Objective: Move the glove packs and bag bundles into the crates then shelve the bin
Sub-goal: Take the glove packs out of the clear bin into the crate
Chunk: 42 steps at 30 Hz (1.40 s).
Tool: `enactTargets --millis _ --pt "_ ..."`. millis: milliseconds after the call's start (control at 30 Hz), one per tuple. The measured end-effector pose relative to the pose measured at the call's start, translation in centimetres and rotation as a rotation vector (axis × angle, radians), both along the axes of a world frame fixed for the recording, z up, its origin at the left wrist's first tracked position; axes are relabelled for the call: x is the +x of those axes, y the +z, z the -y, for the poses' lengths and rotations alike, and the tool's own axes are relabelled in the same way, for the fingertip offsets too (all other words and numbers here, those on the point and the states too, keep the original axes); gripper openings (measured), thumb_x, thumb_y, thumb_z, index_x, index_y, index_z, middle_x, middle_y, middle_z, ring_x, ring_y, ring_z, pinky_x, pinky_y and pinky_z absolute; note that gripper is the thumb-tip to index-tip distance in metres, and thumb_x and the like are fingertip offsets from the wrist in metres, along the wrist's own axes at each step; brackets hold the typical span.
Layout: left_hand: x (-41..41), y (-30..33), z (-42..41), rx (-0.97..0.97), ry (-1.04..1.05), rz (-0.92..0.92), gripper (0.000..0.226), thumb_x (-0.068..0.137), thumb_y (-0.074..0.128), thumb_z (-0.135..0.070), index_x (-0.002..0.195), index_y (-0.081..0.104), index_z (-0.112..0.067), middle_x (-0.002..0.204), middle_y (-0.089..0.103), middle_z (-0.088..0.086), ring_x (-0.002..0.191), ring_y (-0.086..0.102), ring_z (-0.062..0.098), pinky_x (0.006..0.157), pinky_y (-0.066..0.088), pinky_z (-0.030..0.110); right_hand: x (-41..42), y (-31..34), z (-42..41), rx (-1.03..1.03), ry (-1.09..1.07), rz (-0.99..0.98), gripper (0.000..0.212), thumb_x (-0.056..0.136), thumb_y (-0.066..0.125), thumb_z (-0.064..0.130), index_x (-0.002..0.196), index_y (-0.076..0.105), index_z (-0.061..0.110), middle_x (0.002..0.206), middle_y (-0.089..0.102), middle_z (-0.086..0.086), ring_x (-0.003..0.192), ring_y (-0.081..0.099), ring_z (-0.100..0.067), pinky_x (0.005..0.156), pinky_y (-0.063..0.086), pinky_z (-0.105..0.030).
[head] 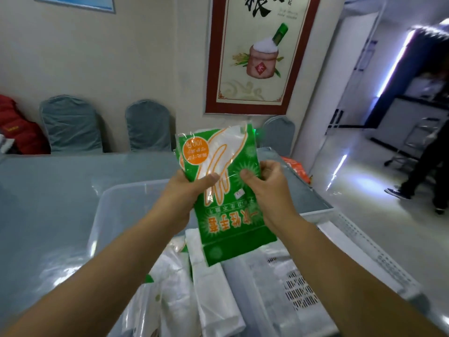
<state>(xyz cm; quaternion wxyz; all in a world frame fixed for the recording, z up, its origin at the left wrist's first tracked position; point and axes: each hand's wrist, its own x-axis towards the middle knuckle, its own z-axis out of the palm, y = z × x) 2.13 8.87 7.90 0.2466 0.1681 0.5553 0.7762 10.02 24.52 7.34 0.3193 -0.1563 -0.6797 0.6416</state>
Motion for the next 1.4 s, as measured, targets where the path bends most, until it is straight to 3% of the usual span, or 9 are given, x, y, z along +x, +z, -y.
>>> enactTargets --millis 100,267,467,667,900,1000,1133,1267,1400 --pt "0.6 0.0 -2.8 -0.002 0.029 0.070 0.031 0.076 0.071 -0.007 0.105 0.060 -0.007 0.097 0.073 0.015 0.084 0.071 0.029 0.077 0.056 0.044 0.8 0.6 -2.7 -0.020 0.016 0.085 0.051 0.075 0.075 0.026 0.117 0.048 0.017 0.109 0.061 -0.001 0.091 0.067 -0.015 0.076 0.056 -0.030" --pt "1.0 -0.1 -7.7 0.008 0.056 0.152 0.021 0.076 0.070 -0.003 0.095 0.061 -0.006 0.081 0.075 0.014 0.073 0.072 0.030 0.054 0.057 0.038 2.0 0.5 -8.5 -0.154 0.230 0.214 0.033 0.086 0.063 0.023 0.110 0.060 0.001 0.106 0.069 -0.018 0.094 0.067 -0.030 0.084 0.055 -0.043" --pt "1.6 -2.0 -17.1 -0.051 0.139 0.204 0.033 0.074 0.073 -0.009 0.103 0.058 -0.006 0.085 0.075 0.012 0.076 0.072 0.028 0.059 0.058 0.039 2.9 -1.2 -17.2 -0.090 0.213 0.226 0.025 0.079 0.069 0.009 0.102 0.060 0.008 0.098 0.071 -0.014 0.081 0.071 -0.026 0.070 0.059 -0.039" --pt "0.3 -5.2 -26.9 -0.367 0.256 0.015 0.020 0.084 0.064 -0.020 0.090 0.053 -0.005 0.087 0.052 0.012 0.081 0.051 0.022 0.082 0.046 0.038 3.3 -3.3 -27.6 0.303 -0.034 0.243 0.028 0.076 0.073 0.017 0.097 0.056 0.026 0.096 0.068 0.002 0.086 0.066 -0.016 0.079 0.055 -0.042" --pt "1.0 -12.9 -29.9 -0.860 0.275 -0.130 0.027 0.079 0.068 -0.014 0.093 0.054 0.004 0.073 0.051 0.013 0.055 0.043 0.015 0.041 0.036 0.020 2.2 -8.0 -33.2 0.362 0.049 0.317 0.026 0.075 0.073 0.020 0.089 0.052 0.029 0.086 0.065 0.008 0.080 0.064 -0.012 0.076 0.056 -0.046" --pt "2.1 -17.0 -29.6 -1.207 0.100 -0.253 0.057 0.074 0.072 -0.026 0.122 0.049 -0.005 0.118 0.058 0.021 0.096 0.060 0.028 0.082 0.048 0.032 1.7 -9.7 -34.2 0.365 0.084 0.347 0.028 0.074 0.072 0.020 0.086 0.050 0.031 0.086 0.064 0.007 0.080 0.065 -0.016 0.075 0.055 -0.048" --pt "4.0 -21.8 -28.8 -1.524 -0.396 -0.690 0.100 0.063 0.077 -0.046 0.144 0.023 -0.020 0.149 0.030 0.010 0.134 0.028 0.030 0.111 0.023 0.043 1.6 -10.9 -35.5 0.363 0.084 0.337 0.031 0.073 0.073 0.018 0.087 0.050 0.034 0.083 0.063 0.011 0.079 0.064 -0.014 0.074 0.056 -0.046" --pt "4.8 -25.2 -28.4 -1.572 -0.570 -0.903 0.127 0.058 0.076 -0.056 0.146 -0.010 -0.024 0.157 -0.010 0.008 0.142 -0.012 0.028 0.109 -0.016 0.046 1.6 -11.8 -36.4 0.358 0.092 0.344 0.031 0.073 0.074 0.015 0.088 0.051 0.031 0.085 0.063 0.010 0.079 0.064 -0.013 0.073 0.056 -0.045" --pt "4.9 -26.8 -28.7 -1.539 -0.509 -0.897 0.129 0.057 0.077 -0.053 0.143 -0.016 -0.029 0.156 -0.015 0.006 0.142 -0.006 0.028 0.113 -0.003 0.048 1.6 -12.7 -37.0 0.342 0.119 0.354 0.031 0.073 0.075 0.014 0.089 0.053 0.030 0.086 0.064 0.009 0.079 0.065 -0.010 0.073 0.057 -0.042"
